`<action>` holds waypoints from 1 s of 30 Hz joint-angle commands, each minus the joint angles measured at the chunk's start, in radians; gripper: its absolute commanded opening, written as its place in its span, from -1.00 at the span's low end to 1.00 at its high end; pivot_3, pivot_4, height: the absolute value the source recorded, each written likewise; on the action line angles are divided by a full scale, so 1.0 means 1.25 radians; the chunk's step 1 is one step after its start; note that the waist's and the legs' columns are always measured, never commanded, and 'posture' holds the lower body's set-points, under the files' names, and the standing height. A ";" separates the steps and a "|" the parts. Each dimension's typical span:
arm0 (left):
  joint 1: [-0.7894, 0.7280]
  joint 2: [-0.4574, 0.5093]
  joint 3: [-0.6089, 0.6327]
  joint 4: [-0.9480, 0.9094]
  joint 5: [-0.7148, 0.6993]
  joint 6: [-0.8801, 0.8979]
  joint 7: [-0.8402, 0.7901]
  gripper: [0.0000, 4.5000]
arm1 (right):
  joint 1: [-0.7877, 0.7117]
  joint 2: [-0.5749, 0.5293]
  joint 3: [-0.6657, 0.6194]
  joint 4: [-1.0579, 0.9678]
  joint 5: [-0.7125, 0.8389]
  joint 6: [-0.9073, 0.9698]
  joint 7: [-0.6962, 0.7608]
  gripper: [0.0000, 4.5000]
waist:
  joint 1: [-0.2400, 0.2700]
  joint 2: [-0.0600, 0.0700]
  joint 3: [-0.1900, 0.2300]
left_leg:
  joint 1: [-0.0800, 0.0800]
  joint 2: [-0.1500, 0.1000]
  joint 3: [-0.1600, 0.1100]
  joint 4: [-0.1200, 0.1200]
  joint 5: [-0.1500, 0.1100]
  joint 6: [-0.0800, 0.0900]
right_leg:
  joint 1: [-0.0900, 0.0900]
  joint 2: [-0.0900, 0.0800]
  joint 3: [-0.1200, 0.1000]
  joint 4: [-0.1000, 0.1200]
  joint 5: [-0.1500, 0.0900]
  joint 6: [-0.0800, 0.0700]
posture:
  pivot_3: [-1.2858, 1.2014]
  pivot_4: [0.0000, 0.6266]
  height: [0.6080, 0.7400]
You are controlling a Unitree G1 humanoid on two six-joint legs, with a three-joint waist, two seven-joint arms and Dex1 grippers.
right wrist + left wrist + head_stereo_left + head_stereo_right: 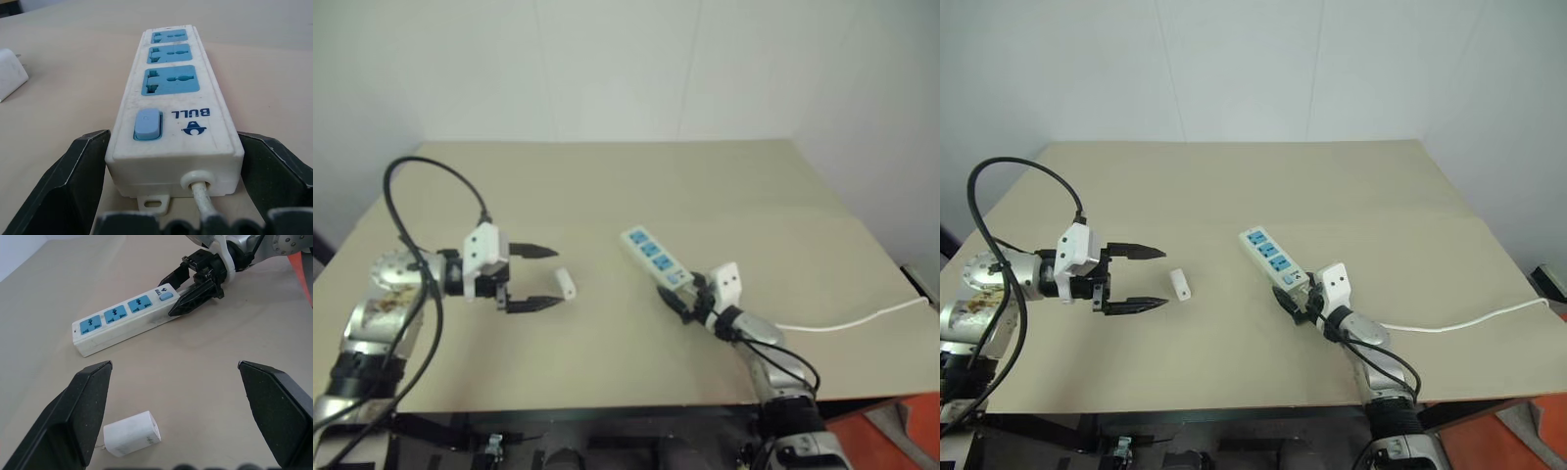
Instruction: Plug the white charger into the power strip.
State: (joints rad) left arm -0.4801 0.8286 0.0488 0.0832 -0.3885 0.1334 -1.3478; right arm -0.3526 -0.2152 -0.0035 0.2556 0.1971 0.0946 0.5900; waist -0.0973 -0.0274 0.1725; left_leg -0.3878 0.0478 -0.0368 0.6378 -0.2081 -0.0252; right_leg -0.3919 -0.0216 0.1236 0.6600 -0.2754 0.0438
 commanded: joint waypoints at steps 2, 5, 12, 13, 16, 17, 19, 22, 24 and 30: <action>-0.039 0.001 -0.008 0.005 0.011 -0.020 -0.007 1.00 | -0.004 -0.003 0.012 0.021 0.011 -0.006 0.038 0.58 | -0.001 0.000 0.000 | 0.000 0.000 0.000 0.000 0.000 0.000 | 0.000 0.000 0.000 0.000 0.000 0.000 | 0.03 -0.52 1.00; -0.091 -0.011 -0.050 0.003 0.033 0.015 -0.004 1.00 | -0.011 -0.009 0.019 0.031 -0.008 -0.010 0.034 0.52 | 0.000 0.000 0.000 | 0.000 0.000 0.000 0.000 0.000 0.000 | 0.000 0.000 0.000 0.000 0.000 0.000 | 0.03 -0.52 1.00; -0.424 -0.079 -0.277 0.224 0.151 -0.182 -0.204 1.00 | -0.047 -0.029 0.033 0.085 -0.019 -0.019 0.077 0.52 | 0.002 -0.001 0.000 | -0.001 -0.001 0.000 0.000 0.000 0.000 | 0.001 0.000 -0.001 -0.001 0.000 0.000 | 0.03 -0.52 1.00; -0.482 -0.079 -0.341 0.260 0.160 -0.213 -0.212 1.00 | -0.050 -0.032 0.039 0.093 -0.025 -0.023 0.080 0.52 | -0.001 -0.001 0.000 | -0.001 -0.001 -0.001 0.000 0.000 0.000 | 0.001 0.000 -0.001 -0.002 0.000 0.000 | 0.03 -0.52 1.00; -0.646 -0.102 -0.514 0.376 0.167 -0.324 -0.213 1.00 | -0.054 -0.031 0.045 0.104 -0.025 -0.014 0.087 0.52 | -0.004 -0.001 0.000 | -0.001 -0.001 0.000 -0.001 0.000 0.000 | 0.001 0.000 0.001 -0.004 0.000 0.001 | 0.03 -0.52 1.00; -0.699 -0.112 -0.575 0.411 0.154 -0.357 -0.213 1.00 | -0.051 -0.031 0.048 0.101 -0.025 -0.008 0.089 0.52 | -0.004 -0.001 0.000 | -0.001 -0.001 0.000 -0.001 0.000 0.001 | 0.001 0.000 0.001 -0.004 0.000 0.001 | 0.03 -0.52 1.00; -0.773 -0.112 -0.696 0.450 0.084 -0.440 -0.213 1.00 | -0.043 -0.037 0.059 0.096 -0.035 -0.008 0.094 0.52 | -0.004 -0.001 0.000 | -0.002 -0.001 0.000 -0.002 0.000 0.001 | 0.000 0.000 0.001 -0.004 0.000 0.001 | 0.03 -0.52 1.00; -0.886 -0.102 -0.915 0.503 0.041 -0.513 -0.213 1.00 | -0.035 -0.040 0.062 0.089 -0.036 -0.002 0.094 0.52 | -0.003 -0.001 0.000 | -0.001 -0.001 0.000 -0.003 -0.001 0.001 | 0.000 0.000 0.002 -0.004 -0.001 0.002 | 0.03 -0.52 1.00; -0.936 -0.119 -1.016 0.552 0.041 -0.557 -0.213 1.00 | -0.034 -0.040 0.061 0.086 -0.035 0.001 0.090 0.52 | -0.003 -0.001 0.000 | -0.001 -0.001 0.000 -0.003 -0.001 0.001 | 0.000 0.000 0.002 -0.004 -0.001 0.002 | 0.03 -0.52 1.00; -0.966 -0.190 -1.164 0.656 0.068 -0.664 -0.213 1.00 | -0.037 -0.039 0.058 0.080 -0.034 0.011 0.078 0.52 | 0.000 -0.002 0.000 | -0.002 -0.001 0.000 -0.002 -0.001 0.001 | -0.001 0.000 0.002 -0.004 -0.001 0.002 | 0.03 -0.52 1.00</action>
State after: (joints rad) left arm -1.6597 0.5951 -1.3956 0.8756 -0.3144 -0.6429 -1.6115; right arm -0.4204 -0.2660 0.0315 0.3351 0.1779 0.0645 0.6825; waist -0.0978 -0.0297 0.1729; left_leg -0.3914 0.0462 -0.0370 0.6356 -0.2088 -0.0239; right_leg -0.3930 -0.0211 0.1259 0.6551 -0.2767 0.0464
